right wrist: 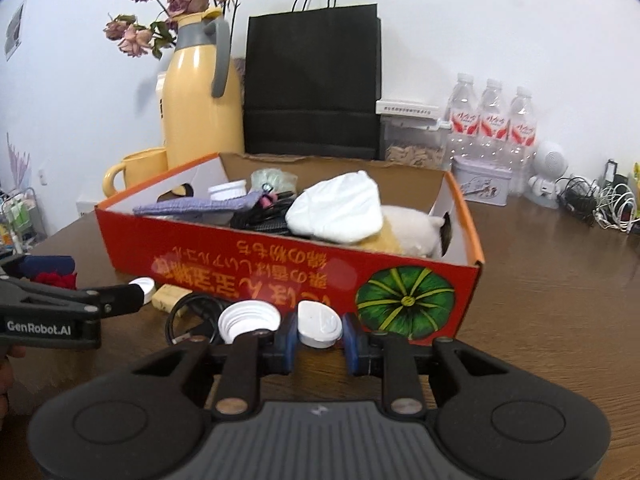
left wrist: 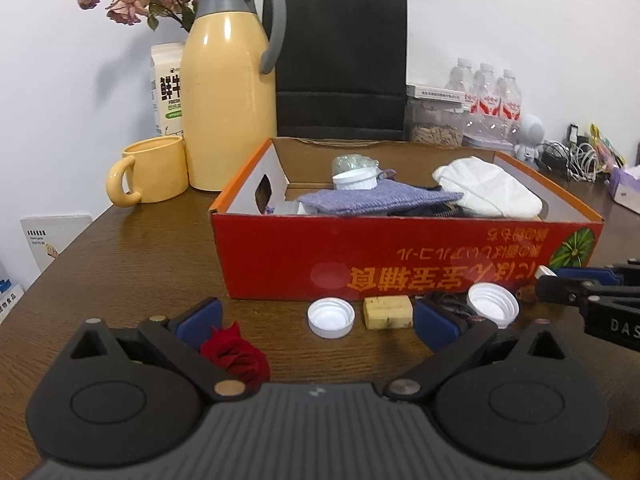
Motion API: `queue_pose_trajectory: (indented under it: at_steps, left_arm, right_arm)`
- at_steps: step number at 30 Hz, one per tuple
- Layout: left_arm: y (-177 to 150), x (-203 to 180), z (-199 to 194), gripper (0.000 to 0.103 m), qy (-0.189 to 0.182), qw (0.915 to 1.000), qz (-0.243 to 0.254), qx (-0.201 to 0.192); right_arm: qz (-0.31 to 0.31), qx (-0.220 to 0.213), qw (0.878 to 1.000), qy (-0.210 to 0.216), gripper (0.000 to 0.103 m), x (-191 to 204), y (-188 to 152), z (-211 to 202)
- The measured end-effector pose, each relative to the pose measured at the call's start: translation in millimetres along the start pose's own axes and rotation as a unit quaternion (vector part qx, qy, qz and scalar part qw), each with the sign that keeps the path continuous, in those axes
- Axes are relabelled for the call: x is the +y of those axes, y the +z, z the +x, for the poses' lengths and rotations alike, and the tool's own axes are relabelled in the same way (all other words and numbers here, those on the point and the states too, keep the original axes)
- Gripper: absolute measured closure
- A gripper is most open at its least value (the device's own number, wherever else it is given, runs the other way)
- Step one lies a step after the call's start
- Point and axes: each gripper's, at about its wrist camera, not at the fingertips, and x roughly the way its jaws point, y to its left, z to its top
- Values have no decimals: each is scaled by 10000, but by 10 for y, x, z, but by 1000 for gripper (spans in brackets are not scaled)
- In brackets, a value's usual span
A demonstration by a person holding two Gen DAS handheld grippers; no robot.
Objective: Organize objects
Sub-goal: 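Grasp a small white cap with the right tool while the left tool grasps another white cap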
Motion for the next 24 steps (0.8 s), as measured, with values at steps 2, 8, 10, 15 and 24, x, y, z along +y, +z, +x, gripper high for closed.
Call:
queue_pose_trajectory:
  at_steps: [2,8,10,15,24]
  left_arm:
    - [19,7,21,0,51,10000,-41,-16]
    - [102,36,99,0,262,9995,-156,102]
    - [116,37,135,0,356,9992,-121,167]
    - [135,29,186,11,529,9984,-23,207]
    - [178,6,100,37,306,9995,18,-51]
  right_arm:
    - [35,-17,10000,-20,80,-16,4,-6]
    - [129,-102,9999,24,80,-65,7,-71]
    - [143,-144,9998,49,80,-68,8,-100]
    - [131,-236,9996,107,80,-64,11,-159]
    - [93,-301,9994,170,80,-48,4,-214]
